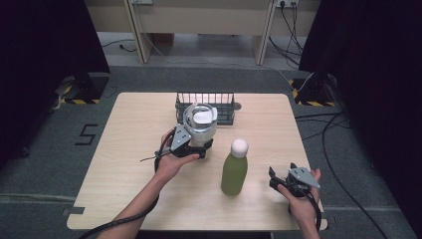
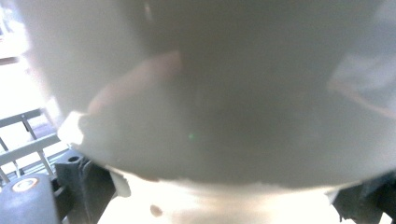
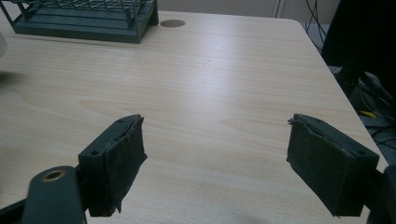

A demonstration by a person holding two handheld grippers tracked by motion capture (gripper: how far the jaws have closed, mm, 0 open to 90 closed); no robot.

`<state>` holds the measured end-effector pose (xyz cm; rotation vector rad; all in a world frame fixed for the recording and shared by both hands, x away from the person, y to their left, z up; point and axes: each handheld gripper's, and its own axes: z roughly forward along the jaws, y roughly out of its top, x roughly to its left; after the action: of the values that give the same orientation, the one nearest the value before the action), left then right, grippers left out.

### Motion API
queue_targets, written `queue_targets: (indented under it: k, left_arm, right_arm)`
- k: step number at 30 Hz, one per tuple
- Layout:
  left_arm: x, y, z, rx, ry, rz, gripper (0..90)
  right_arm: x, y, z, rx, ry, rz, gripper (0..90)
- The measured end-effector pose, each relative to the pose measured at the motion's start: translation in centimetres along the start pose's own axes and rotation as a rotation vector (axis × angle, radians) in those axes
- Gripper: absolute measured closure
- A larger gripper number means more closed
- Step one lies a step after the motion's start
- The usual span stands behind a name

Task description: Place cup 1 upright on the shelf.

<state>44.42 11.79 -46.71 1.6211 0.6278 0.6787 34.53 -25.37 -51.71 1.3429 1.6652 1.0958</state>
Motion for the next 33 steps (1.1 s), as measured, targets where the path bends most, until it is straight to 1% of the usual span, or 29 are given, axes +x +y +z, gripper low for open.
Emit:
queue_targets:
  k: [3, 4, 6, 16, 22, 27, 28, 31, 33]
  left_arm:
    - [0.2, 0.3, -0.1, -0.006, 0.007, 0.004, 9.7]
    - [0.3, 0.4, -0.1, -0.009, 0.008, -0.004, 9.7]
    - [0.5, 0.5, -0.1, -0.011, 0.01, -0.008, 9.7]
    - [1.5, 1.4, -0.1, -0.018, 0.032, -0.002, 9.7]
    - [1.9, 2.0, -0.1, -0.035, 0.043, -0.004, 9.7]
    - [2.3, 2.4, 0.0, -0.043, 0.05, 0.003, 9.7]
    - [2.4, 2.6, 0.0, -0.045, 0.052, 0.004, 9.7]
    - [2.6, 2.9, 0.1, -0.053, 0.055, -0.003, 9.7]
    - [2.6, 3.2, 0.3, -0.057, 0.061, 0.004, 9.7]
  right_arm:
    - [0.1, 0.0, 0.0, 0.003, 0.001, 0.002, 18.9]
    - [0.1, 0.0, 0.0, 0.004, 0.002, 0.004, 18.9]
    - [0.2, 0.0, 0.1, 0.002, 0.001, 0.003, 18.9]
    - [0.2, 0.0, 0.1, 0.002, 0.003, 0.002, 18.9]
    - [0.2, 0.0, 0.1, -0.001, 0.004, 0.004, 18.9]
    - [0.2, 0.0, 0.1, -0.001, 0.003, 0.003, 18.9]
    - [0.3, 0.0, 0.1, 0.0, 0.003, 0.01, 18.9]
    - [0.2, 0.1, 0.1, -0.005, 0.001, 0.003, 18.9]
    - [0.2, 0.1, 0.1, -0.004, 0.001, 0.004, 18.9]
